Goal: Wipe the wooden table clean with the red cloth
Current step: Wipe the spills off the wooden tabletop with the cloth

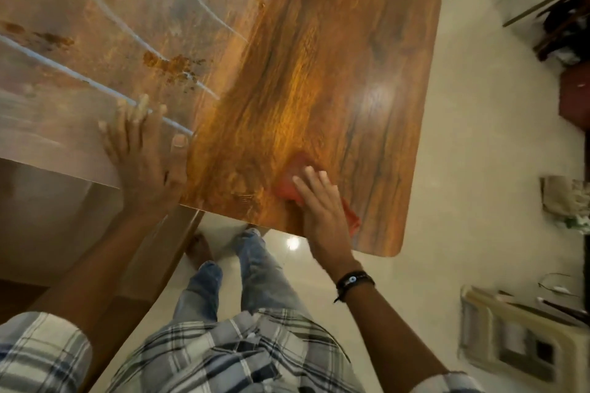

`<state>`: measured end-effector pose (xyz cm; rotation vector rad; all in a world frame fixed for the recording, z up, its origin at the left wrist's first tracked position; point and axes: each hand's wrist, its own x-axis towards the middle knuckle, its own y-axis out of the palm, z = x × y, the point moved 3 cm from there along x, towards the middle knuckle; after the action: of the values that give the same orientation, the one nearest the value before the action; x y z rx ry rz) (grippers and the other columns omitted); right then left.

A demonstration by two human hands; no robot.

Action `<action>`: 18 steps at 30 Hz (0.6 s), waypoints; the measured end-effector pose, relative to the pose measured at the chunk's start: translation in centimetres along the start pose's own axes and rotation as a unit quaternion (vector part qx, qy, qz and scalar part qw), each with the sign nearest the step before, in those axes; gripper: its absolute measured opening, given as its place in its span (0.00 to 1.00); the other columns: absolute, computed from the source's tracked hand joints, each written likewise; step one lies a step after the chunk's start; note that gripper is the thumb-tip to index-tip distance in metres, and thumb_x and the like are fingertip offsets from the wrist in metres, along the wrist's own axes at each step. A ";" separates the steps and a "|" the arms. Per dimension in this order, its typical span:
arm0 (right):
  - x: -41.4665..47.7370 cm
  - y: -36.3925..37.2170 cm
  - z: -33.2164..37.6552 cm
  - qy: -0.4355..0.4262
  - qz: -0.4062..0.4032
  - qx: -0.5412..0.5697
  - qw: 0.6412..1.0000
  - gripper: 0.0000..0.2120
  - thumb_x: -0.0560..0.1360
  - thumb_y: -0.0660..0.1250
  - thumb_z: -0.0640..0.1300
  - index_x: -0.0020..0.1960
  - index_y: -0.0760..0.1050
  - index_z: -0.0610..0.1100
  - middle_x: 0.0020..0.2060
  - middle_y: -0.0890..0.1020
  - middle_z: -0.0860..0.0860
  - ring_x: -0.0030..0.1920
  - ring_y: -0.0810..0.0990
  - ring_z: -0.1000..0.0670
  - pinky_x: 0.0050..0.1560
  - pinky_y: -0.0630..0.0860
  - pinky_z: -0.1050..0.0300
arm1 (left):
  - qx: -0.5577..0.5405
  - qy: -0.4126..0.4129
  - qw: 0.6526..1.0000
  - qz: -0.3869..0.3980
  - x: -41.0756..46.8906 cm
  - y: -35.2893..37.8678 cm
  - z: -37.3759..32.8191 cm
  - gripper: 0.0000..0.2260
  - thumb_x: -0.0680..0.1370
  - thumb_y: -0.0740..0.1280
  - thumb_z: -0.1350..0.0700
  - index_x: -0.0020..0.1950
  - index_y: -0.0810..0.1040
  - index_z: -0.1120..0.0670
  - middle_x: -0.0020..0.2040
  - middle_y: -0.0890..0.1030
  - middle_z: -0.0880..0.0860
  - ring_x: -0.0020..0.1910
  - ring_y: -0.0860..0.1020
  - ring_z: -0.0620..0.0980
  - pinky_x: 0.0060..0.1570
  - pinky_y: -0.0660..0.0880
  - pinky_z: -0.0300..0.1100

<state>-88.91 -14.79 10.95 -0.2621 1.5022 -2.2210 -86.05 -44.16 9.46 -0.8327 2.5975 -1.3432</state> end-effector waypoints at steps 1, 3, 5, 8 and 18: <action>-0.1 -1.2 -2.4 0.077 -0.035 0.021 0.996 0.23 0.83 0.60 0.38 0.76 0.64 0.51 0.78 0.58 0.53 0.80 0.51 0.48 0.79 0.50 0.39 | -0.010 0.006 1.000 0.006 -0.5 0.4 -0.3 0.29 0.83 0.46 0.38 0.74 0.68 0.54 0.78 0.64 0.56 0.80 0.54 0.57 0.77 0.43 0.61; 0.1 -2.5 -4.8 0.215 -0.084 0.085 0.969 0.20 0.85 0.57 0.44 0.76 0.65 0.51 0.78 0.58 0.53 0.80 0.50 0.48 0.78 0.48 0.38 | -0.034 0.012 0.999 0.025 -1.6 0.9 -1.4 0.28 0.83 0.47 0.38 0.74 0.67 0.53 0.79 0.63 0.55 0.80 0.53 0.56 0.77 0.45 0.63; 1.2 -1.2 -3.6 0.252 -0.114 0.103 0.955 0.20 0.85 0.56 0.45 0.76 0.65 0.50 0.79 0.59 0.50 0.80 0.49 0.47 0.79 0.46 0.38 | -0.048 0.022 0.997 0.050 -2.1 1.5 -2.4 0.28 0.83 0.47 0.38 0.74 0.67 0.54 0.79 0.63 0.55 0.81 0.51 0.55 0.77 0.45 0.64; 1.5 1.5 0.9 0.128 -0.073 0.082 0.986 0.23 0.84 0.58 0.41 0.78 0.62 0.52 0.79 0.57 0.52 0.81 0.47 0.48 0.80 0.41 0.44 | -0.047 0.025 0.995 0.089 -2.6 2.5 -3.8 0.29 0.82 0.47 0.39 0.74 0.68 0.56 0.79 0.63 0.56 0.81 0.49 0.55 0.78 0.42 0.62; -2.7 -3.1 -8.2 0.223 -0.094 0.049 0.969 0.22 0.83 0.60 0.47 0.76 0.65 0.54 0.78 0.59 0.55 0.80 0.51 0.49 0.79 0.50 0.40 | -0.050 0.050 0.991 0.111 -1.1 2.7 -5.0 0.27 0.82 0.49 0.42 0.73 0.70 0.56 0.78 0.65 0.55 0.82 0.48 0.51 0.78 0.38 0.55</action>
<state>-90.56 -5.80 10.84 0.1455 1.6356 -2.6235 -87.92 -38.76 10.20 -0.4804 2.7551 -1.2338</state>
